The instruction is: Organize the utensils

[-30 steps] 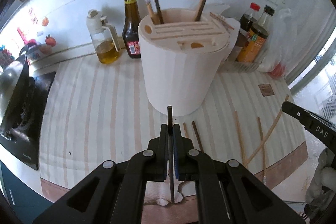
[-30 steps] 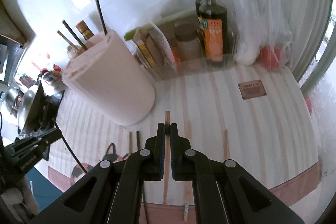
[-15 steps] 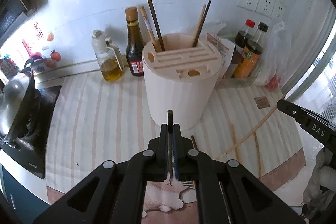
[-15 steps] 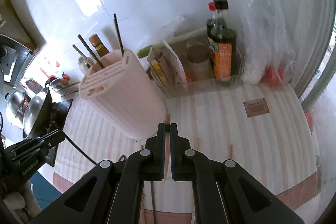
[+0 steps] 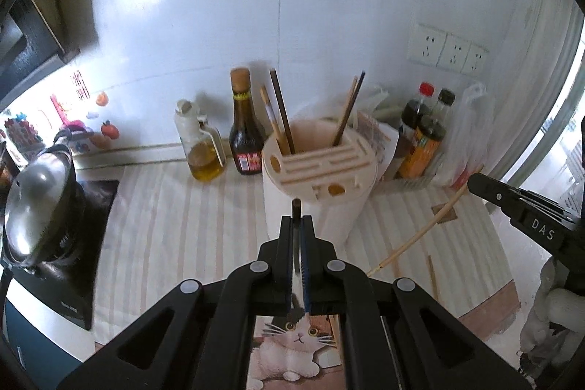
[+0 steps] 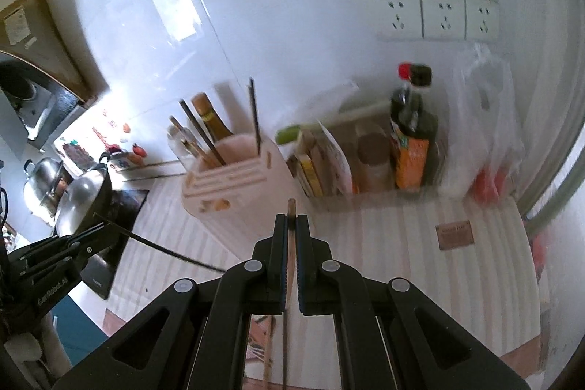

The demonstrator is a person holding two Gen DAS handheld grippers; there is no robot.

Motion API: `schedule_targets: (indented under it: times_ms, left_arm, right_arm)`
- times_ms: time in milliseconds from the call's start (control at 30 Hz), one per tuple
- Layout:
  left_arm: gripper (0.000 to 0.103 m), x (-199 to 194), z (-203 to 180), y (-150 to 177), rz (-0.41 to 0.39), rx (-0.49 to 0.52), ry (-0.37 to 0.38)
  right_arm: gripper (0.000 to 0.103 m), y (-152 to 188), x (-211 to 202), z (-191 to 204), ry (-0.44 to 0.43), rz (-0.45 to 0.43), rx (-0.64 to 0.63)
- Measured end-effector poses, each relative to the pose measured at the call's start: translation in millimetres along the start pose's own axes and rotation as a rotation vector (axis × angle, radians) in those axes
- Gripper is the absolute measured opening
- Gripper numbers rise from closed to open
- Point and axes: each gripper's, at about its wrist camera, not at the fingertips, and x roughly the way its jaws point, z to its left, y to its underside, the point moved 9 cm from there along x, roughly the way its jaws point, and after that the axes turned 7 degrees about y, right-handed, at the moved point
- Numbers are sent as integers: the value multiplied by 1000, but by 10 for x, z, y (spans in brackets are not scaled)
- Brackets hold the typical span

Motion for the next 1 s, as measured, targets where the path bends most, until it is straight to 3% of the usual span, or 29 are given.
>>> schedule_targets:
  times_ms: [567, 1000]
  left_arm:
    - [1, -530, -92, -542, -80, 31, 20]
    - [0, -856, -133, -1174, -155, 51, 17]
  right_arm:
    - [4, -748, -581, 570, -84, -94, -118]
    - [4, -1478, -857, 895, -127, -154, -175]
